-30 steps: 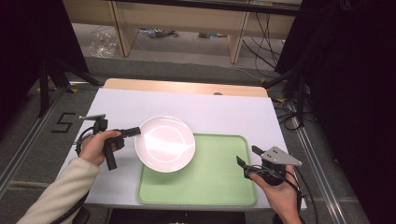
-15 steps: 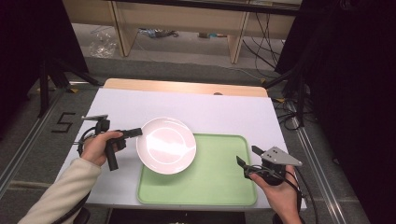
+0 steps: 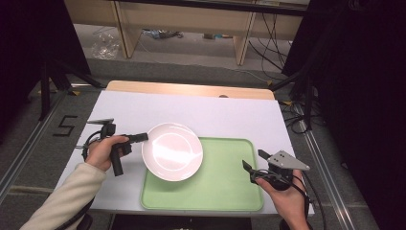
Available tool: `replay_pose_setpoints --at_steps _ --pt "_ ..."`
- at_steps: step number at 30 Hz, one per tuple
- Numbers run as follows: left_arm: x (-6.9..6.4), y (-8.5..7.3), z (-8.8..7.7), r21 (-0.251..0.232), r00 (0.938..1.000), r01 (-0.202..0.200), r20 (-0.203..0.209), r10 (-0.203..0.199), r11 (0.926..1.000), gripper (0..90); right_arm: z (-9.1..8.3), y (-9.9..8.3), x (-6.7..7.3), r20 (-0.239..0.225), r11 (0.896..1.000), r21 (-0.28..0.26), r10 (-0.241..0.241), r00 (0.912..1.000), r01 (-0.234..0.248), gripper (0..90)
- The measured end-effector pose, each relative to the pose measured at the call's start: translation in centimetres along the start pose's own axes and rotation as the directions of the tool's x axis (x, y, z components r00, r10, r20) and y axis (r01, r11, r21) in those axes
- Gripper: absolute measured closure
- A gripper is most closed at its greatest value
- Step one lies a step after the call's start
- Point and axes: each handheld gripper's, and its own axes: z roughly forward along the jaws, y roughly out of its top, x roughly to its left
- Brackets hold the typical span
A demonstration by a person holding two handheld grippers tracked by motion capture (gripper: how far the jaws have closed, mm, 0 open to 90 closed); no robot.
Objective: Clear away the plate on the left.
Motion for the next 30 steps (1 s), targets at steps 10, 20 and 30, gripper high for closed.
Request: replay_pose_setpoints --at_steps 10,20,30 --pt "-0.2 -0.3 0.6 0.019 1.0 -0.004 -0.006 0.004 0.9998 85.7 0.0 0.0 -0.1 0.003 1.0 -0.006 -0.008 1.0 0.008 32.1" --pt "-0.4 -0.7 1.1 0.032 0.9997 -0.017 -0.014 0.018 0.9993 85.7 0.0 0.0 0.0 0.006 1.0 -0.009 -0.009 0.9999 0.009 32.2" --pt "-0.5 -0.9 1.6 0.055 0.9994 -0.024 -0.023 0.025 0.9982 85.6 0.0 0.0 0.0 0.006 1.0 -0.01 -0.008 0.9999 0.008 32.3"
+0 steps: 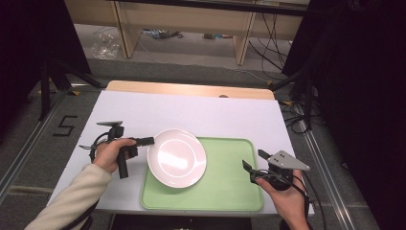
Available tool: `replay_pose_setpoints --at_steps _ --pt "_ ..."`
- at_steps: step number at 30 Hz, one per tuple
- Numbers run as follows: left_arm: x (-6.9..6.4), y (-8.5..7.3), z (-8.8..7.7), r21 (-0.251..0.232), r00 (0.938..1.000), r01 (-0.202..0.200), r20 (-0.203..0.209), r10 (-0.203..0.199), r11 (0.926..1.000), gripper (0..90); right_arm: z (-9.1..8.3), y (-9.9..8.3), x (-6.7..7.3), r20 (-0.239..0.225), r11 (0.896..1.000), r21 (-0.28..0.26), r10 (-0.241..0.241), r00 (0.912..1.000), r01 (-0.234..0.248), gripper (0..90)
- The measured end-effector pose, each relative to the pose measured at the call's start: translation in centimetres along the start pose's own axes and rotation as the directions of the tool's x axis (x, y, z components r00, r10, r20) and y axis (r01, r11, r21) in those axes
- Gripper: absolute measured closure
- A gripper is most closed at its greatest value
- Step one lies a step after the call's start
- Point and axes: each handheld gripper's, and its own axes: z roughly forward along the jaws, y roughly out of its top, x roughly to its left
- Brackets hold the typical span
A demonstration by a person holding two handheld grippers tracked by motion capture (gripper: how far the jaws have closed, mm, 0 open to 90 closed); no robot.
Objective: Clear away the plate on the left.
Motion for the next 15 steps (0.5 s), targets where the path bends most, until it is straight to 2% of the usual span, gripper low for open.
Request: replay_pose_setpoints --at_steps 14,15 --pt "-0.17 -0.31 0.67 0.012 1.0 0.002 -0.007 -0.002 0.9999 85.7 -0.01 0.01 0.02 0.0 1.0 0.003 -0.001 1.0 0.001 32.4" --pt "0.02 -0.29 0.75 0.013 0.9996 -0.026 0.003 0.026 0.9996 85.8 -0.01 0.01 0.01 0.0 1.0 0.003 -0.002 1.0 0.002 32.4"
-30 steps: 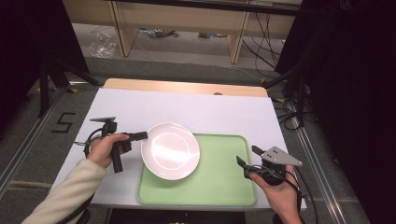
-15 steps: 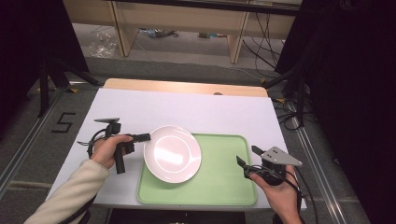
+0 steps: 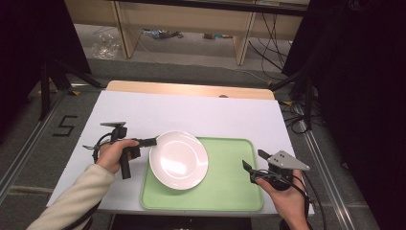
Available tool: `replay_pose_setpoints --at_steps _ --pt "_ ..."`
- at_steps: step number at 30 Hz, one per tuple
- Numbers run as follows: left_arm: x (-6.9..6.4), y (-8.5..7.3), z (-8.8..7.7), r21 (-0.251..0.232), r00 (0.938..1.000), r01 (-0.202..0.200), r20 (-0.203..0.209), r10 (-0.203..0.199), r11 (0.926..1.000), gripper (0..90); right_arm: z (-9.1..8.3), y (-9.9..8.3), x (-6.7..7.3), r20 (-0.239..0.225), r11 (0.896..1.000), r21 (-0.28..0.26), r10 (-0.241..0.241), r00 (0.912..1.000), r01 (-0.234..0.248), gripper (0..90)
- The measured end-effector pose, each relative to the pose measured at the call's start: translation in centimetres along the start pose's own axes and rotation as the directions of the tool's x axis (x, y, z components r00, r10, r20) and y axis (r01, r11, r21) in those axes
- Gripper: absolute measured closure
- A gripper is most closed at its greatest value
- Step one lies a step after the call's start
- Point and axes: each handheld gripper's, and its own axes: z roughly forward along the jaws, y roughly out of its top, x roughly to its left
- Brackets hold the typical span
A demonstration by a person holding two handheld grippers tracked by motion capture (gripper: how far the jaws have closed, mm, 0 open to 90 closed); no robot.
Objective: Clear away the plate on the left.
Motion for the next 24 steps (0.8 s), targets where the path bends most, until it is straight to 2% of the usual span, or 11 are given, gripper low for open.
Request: replay_pose_setpoints --at_steps 5,12,18,24 --pt "-0.1 -0.1 0.2 -0.006 0.9999 0.008 -0.012 -0.008 0.9999 85.9 0.0 0.0 0.0 -0.005 1.0 0.004 0.006 1.0 -0.006 32.5" --pt "0.0 -0.2 0.5 0.0 0.9984 -0.039 -0.042 0.039 0.9992 86.4 0.0 0.0 0.0 -0.006 1.0 0.006 0.006 1.0 -0.006 32.5" --pt "0.0 -0.5 0.8 0.018 0.9977 -0.046 -0.049 0.047 0.9988 86.7 0.0 0.0 0.1 -0.012 1.0 0.014 0.013 0.9998 -0.013 32.5" --pt "0.2 -0.7 1.2 0.052 0.995 -0.059 -0.078 0.063 0.9969 86.6 0.0 -0.1 0.1 -0.01 1.0 0.011 0.007 0.9999 -0.007 32.5"
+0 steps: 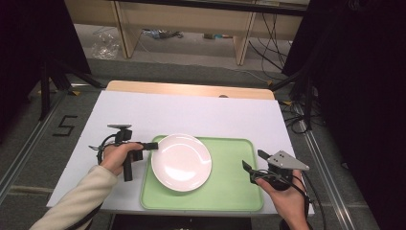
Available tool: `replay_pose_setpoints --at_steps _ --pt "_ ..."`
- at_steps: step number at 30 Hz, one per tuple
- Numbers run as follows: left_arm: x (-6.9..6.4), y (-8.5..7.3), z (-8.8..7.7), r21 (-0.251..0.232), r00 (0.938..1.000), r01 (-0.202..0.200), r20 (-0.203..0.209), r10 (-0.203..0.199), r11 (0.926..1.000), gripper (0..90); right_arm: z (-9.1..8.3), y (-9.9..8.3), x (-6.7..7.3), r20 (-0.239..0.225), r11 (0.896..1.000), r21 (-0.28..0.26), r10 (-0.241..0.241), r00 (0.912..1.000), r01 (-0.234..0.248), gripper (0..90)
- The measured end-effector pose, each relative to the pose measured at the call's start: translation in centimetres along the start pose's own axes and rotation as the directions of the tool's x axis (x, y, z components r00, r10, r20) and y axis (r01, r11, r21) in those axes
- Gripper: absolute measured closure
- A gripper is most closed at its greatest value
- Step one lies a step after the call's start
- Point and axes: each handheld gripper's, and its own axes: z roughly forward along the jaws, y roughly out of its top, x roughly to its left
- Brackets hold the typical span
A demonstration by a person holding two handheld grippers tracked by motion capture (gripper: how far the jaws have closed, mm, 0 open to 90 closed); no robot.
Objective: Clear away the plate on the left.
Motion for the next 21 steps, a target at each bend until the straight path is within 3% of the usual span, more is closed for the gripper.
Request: replay_pose_setpoints --at_steps 7,12,15,17,19,21 --pt "0.14 -0.04 0.28 0.045 0.9994 -0.029 -0.017 0.029 0.9986 86.3 0.0 -0.01 0.0 0.001 1.0 -0.001 -0.002 1.0 0.002 32.5" --pt "0.23 -0.2 0.6 0.101 0.9961 -0.073 -0.042 0.077 0.9923 84.6 -0.08 0.02 0.0 0.009 1.0 0.002 -0.006 0.9999 0.006 32.4" --pt "0.15 -0.19 0.62 0.106 0.9896 -0.122 -0.064 0.129 0.9869 81.7 -0.09 0.02 0.07 0.0 1.0 0.009 0.004 1.0 -0.004 32.3" --pt "-0.12 -0.13 0.52 0.088 0.9927 -0.108 -0.044 0.113 0.9902 80.3 -0.1 0.02 0.07 0.0 1.0 0.009 0.004 1.0 -0.004 32.2" --pt "-0.42 -0.05 0.42 0.06 0.9837 -0.166 -0.06 0.169 0.9843 75.2 -0.04 -0.02 0.05 0.0 1.0 0.0 0.005 1.0 -0.005 32.2" --pt "-0.65 0.05 0.26 0.038 0.9717 -0.228 -0.054 0.23 0.9729 69.6 0.0 -0.03 -0.03 0.01 1.0 -0.015 -0.007 0.9999 0.007 32.1"
